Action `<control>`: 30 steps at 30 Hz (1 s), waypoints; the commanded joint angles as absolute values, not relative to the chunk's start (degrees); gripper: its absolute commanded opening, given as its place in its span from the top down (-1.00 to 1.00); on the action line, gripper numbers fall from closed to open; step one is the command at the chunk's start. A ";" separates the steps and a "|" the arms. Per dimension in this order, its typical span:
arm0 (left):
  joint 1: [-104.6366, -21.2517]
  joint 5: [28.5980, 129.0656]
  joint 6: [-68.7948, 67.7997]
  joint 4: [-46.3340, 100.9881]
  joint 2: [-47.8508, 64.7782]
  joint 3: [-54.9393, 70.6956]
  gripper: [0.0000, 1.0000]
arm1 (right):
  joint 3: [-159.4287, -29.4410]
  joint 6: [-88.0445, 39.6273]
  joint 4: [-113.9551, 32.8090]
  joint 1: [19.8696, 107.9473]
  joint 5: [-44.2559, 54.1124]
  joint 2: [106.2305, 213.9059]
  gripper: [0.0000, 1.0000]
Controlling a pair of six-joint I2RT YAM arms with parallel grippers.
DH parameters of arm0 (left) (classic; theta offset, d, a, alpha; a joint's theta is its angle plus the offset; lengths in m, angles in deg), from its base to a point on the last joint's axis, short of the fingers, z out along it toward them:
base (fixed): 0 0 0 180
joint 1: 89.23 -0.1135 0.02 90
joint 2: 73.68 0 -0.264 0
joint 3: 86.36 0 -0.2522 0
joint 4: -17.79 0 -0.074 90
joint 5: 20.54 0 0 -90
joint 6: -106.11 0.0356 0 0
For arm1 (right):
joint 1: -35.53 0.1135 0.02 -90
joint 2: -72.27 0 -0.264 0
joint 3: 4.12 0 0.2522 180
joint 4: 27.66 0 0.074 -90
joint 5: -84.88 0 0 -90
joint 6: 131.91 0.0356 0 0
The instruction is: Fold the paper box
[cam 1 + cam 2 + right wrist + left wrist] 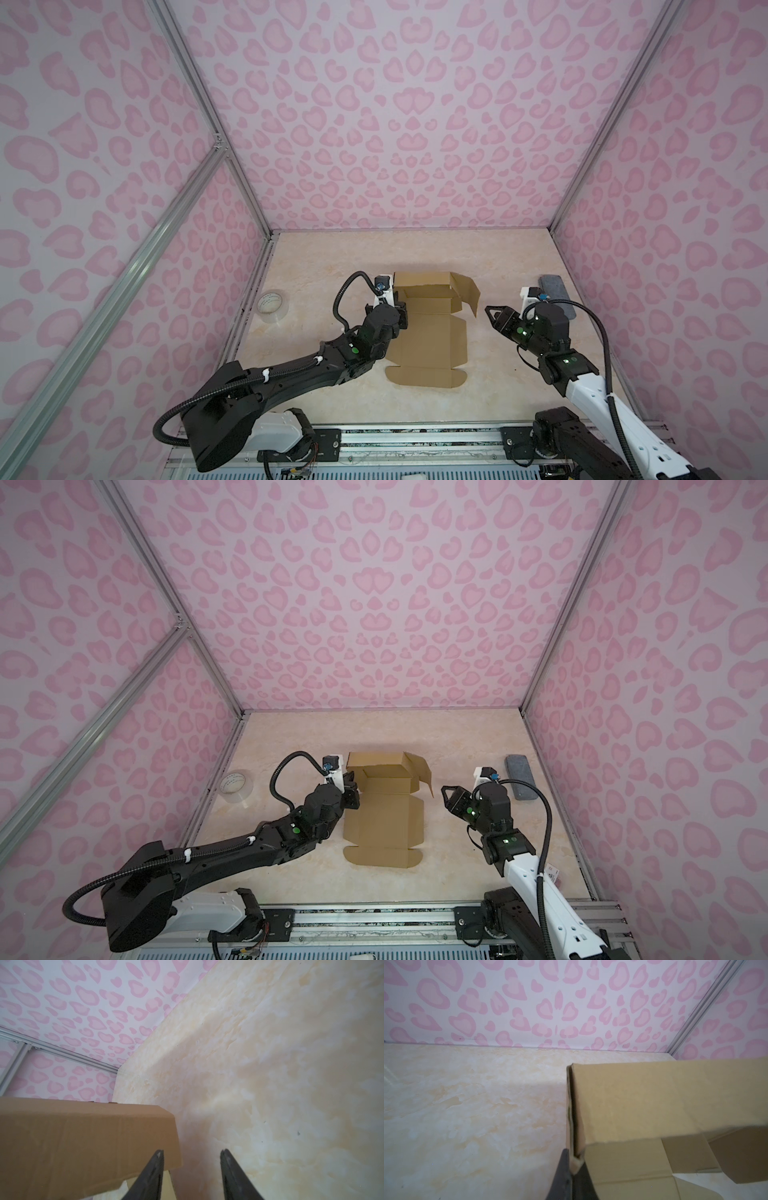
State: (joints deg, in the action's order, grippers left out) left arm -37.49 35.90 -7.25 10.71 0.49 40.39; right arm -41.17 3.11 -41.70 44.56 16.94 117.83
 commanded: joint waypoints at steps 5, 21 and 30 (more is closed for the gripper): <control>-37.69 36.42 -10.35 17.04 -3.33 38.06 0.96 | -32.60 9.56 -21.40 44.47 37.25 113.67 0.03; -38.08 37.38 -11.05 20.30 -10.29 36.02 0.96 | -27.64 6.36 -20.48 56.26 32.58 108.55 0.13; -38.08 37.22 -10.72 22.76 -12.11 35.97 0.96 | -28.75 3.57 -24.27 56.76 31.79 106.57 0.25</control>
